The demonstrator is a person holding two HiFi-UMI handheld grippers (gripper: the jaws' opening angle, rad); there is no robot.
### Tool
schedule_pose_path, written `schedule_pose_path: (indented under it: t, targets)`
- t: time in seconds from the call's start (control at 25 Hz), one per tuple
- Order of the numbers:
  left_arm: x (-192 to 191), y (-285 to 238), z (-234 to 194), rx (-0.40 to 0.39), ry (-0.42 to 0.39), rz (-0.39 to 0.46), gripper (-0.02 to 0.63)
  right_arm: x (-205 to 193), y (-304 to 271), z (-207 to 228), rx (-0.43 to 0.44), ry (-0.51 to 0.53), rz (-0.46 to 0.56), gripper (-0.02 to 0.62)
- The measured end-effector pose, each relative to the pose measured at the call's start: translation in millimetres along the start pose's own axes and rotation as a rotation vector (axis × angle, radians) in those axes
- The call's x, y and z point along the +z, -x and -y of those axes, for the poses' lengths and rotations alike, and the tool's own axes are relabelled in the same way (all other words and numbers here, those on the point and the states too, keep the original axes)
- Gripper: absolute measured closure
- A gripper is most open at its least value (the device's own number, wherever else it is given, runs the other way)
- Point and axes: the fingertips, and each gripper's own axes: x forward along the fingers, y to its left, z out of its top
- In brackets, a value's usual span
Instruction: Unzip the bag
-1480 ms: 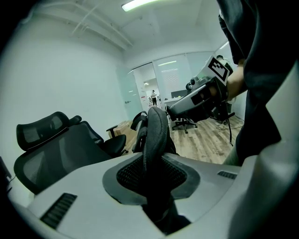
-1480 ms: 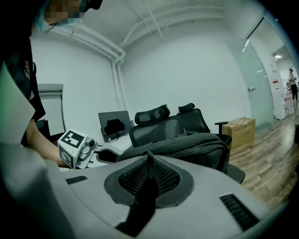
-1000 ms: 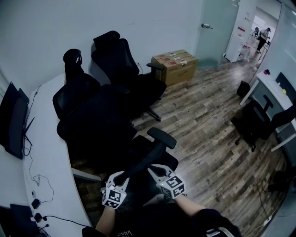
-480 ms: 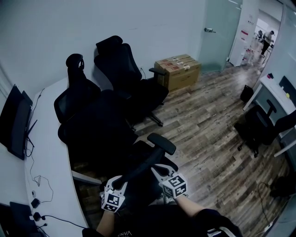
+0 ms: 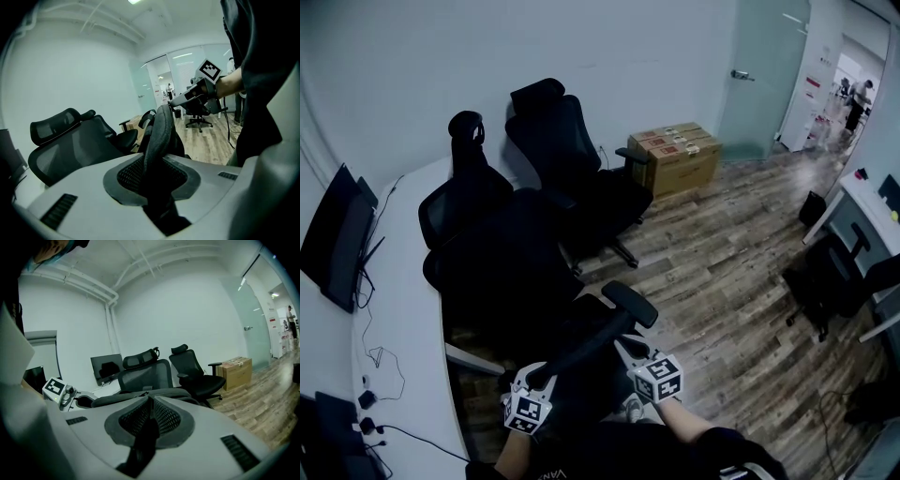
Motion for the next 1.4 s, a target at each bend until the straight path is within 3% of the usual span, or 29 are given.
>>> schedule_pose_path:
  t: [0.44,1.4]
  targets:
    - [0.2,-4.2,-6.3,0.088,0.064,-0.037,0.505,11.0,-6.5,59.8,-0.03,-0.036,-0.011,0.534]
    - [2.6,-13.3,-3.3,0.209,0.15,-0.083,0.505,-6.5,-33.4,125.8,-0.016,-0.095,-0.105,0.534]
